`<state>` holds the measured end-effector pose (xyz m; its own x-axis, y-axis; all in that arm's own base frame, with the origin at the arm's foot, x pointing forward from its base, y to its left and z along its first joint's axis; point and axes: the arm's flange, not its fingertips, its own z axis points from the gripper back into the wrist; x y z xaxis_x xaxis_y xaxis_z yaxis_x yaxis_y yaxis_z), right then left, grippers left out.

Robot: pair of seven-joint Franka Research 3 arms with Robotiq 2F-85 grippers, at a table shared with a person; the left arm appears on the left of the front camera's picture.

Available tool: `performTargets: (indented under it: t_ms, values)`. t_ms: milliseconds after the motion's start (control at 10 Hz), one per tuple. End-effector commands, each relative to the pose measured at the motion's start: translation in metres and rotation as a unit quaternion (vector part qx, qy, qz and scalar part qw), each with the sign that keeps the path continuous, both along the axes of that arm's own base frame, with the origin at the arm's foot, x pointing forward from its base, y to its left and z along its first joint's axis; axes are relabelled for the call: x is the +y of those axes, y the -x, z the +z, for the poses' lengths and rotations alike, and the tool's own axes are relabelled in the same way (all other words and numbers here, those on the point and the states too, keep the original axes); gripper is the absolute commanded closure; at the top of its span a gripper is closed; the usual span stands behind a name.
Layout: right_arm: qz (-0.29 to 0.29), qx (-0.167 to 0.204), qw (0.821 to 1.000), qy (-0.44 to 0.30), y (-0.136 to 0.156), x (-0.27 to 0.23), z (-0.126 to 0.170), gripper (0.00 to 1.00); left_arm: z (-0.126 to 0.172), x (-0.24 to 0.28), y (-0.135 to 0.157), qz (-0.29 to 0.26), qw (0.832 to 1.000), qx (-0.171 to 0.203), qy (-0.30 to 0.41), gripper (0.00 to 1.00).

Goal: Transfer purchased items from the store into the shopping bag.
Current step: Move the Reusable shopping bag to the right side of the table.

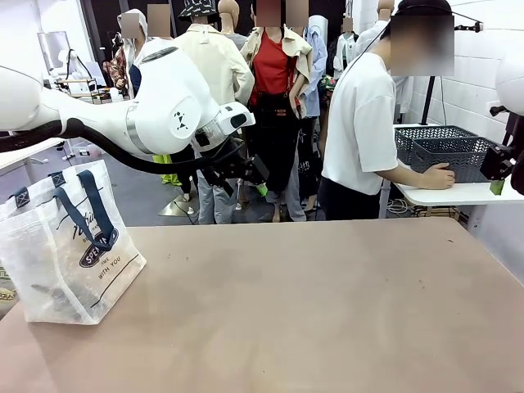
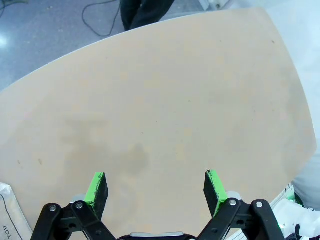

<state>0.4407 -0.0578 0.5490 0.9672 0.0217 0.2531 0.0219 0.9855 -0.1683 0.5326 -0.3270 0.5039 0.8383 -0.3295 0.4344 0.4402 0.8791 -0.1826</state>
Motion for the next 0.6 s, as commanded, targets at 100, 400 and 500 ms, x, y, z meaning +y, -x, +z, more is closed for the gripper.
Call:
performTargets:
  t_ms: [100, 400, 500]
  values:
    - [0.004, 0.004, 1.000, 0.010, -0.0001, -0.0012, 0.0006, 0.00, 0.0011, 0.0003, -0.0004, 0.000, 1.000, -0.006, 0.000, 0.00]
    - [0.004, 0.004, 1.000, 0.010, -0.0001, -0.0012, 0.0006, 0.00, 0.0011, 0.0003, -0.0004, 0.000, 1.000, -0.006, 0.000, 0.00]
    - [0.004, 0.004, 1.000, 0.010, -0.0001, -0.0012, 0.0006, 0.00, 0.0011, 0.0003, -0.0004, 0.000, 1.000, -0.006, 0.000, 0.00]
